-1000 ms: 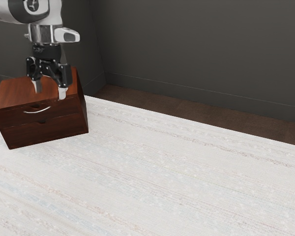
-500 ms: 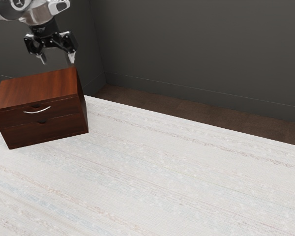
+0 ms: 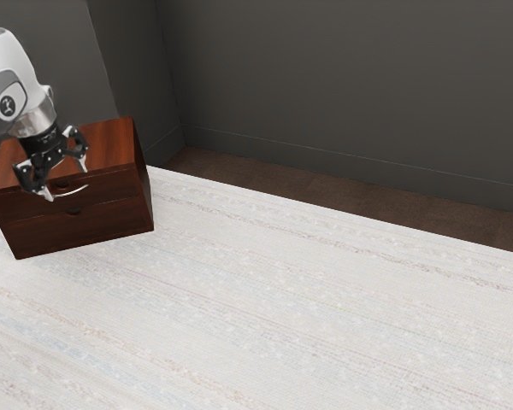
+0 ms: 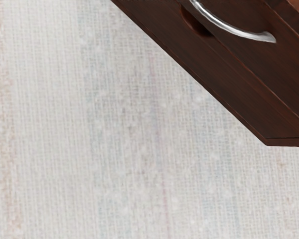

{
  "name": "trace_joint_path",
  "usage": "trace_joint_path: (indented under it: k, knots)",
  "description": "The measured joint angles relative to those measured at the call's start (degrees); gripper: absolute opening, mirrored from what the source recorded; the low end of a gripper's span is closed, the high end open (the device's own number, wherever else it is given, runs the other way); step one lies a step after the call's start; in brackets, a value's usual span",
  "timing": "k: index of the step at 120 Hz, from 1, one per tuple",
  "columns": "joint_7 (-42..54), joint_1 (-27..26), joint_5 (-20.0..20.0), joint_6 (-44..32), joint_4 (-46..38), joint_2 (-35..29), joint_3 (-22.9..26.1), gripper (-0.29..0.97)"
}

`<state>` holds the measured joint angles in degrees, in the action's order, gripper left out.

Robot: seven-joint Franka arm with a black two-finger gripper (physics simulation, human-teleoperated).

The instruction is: Pull the drawer handle with one arm to open the drawer

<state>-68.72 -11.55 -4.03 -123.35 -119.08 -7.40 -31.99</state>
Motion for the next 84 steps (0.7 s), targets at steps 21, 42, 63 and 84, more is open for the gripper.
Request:
trace_joint_path:
  k: [21, 42, 63, 84]
  knots:
    - [-11.33, -0.1, 0.01, -5.91, -2.46, -0.32, -1.68, 0.68]
    - [-20.21, 0.13, -0.21, -8.82, -3.21, 0.09, -2.6, 0.68]
    - [-26.8, 0.69, -0.34, -11.38, -5.03, 0.86, -3.57, 0.68]
    - [-31.75, 1.32, -0.33, -14.07, -6.17, 2.43, -3.62, 0.67]
